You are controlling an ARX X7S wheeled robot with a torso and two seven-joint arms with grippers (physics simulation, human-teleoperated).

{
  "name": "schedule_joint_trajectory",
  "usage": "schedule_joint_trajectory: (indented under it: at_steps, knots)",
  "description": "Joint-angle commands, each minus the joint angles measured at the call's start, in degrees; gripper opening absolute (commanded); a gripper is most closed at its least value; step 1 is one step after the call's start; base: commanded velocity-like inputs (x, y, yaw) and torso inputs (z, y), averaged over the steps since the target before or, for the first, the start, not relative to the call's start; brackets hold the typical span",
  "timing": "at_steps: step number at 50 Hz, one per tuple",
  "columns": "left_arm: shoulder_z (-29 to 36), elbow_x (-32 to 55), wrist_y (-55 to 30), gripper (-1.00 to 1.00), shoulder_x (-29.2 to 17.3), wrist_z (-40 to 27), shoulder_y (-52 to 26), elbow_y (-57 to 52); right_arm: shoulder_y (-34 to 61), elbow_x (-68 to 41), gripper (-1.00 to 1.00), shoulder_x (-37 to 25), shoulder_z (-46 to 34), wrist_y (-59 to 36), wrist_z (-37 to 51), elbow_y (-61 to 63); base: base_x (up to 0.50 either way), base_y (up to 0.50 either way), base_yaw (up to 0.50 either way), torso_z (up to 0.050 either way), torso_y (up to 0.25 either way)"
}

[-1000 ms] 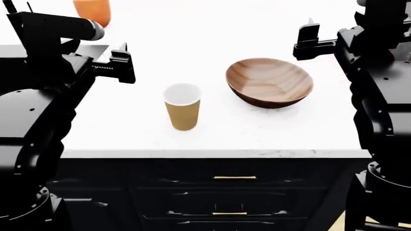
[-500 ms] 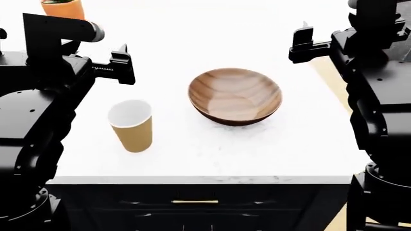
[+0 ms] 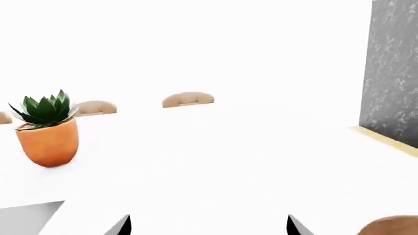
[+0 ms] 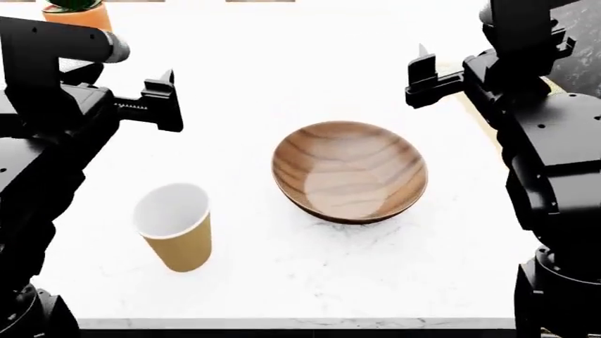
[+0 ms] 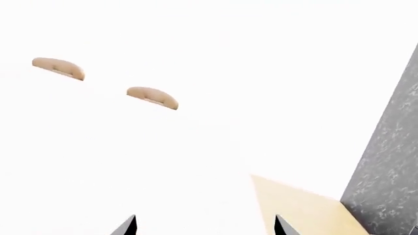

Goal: Pick the bowl and cup and place them in the sink. Then turn on the water.

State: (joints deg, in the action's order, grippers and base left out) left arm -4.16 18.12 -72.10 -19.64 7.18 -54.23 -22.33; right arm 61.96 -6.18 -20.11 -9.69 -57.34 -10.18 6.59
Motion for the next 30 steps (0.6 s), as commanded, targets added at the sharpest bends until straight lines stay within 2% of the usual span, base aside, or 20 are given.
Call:
schedule_joint_trajectory:
  at_steps: [1, 4, 8, 14, 21, 26, 30]
  knots:
    - [-9.76, 31.81, -17.83, 1.00, -16.40, -23.67, -1.73, -10.83, -3.22, -0.31, 1.00, -4.09, -3.64, -0.24, -3.50, 5.26, 0.00, 0.00, 0.00, 0.000, 0.000]
    - [-9.27, 57.60, -16.22, 1.00, -22.84, -48.36, -2.71, -9.12, -3.63, -0.31, 1.00, -4.81, -3.76, -0.42, -3.76, 6.13, 0.00, 0.00, 0.00, 0.000, 0.000]
    - [-7.84, 91.97, -11.39, 1.00, -29.89, -56.31, -0.58, -10.18, -3.53, -0.32, 1.00, -5.47, -3.88, -1.44, -3.94, 7.39, 0.00, 0.00, 0.00, 0.000, 0.000]
    - [-9.19, 104.12, -5.32, 1.00, -37.28, -61.25, 3.28, -13.85, -3.43, -0.35, 1.00, -5.53, -4.31, -1.54, -4.02, 7.71, 0.00, 0.00, 0.00, 0.000, 0.000]
    - [-15.15, 113.04, -1.95, 1.00, -42.30, -63.50, 9.00, -17.53, -3.27, -0.43, 1.00, -5.58, -4.61, -1.43, -4.16, 7.53, 0.00, 0.00, 0.00, 0.000, 0.000]
    - [-23.77, 120.69, -1.67, 1.00, -44.76, -66.39, 16.33, -20.38, -2.83, -0.44, 1.00, -5.50, -4.89, -1.58, -4.18, 7.43, 0.00, 0.00, 0.00, 0.000, 0.000]
    - [-32.33, 127.93, -2.89, 1.00, -44.52, -70.52, 24.09, -22.96, -2.72, -0.46, 1.00, -5.27, -5.16, -1.35, -4.15, 7.23, 0.00, 0.00, 0.00, 0.000, 0.000]
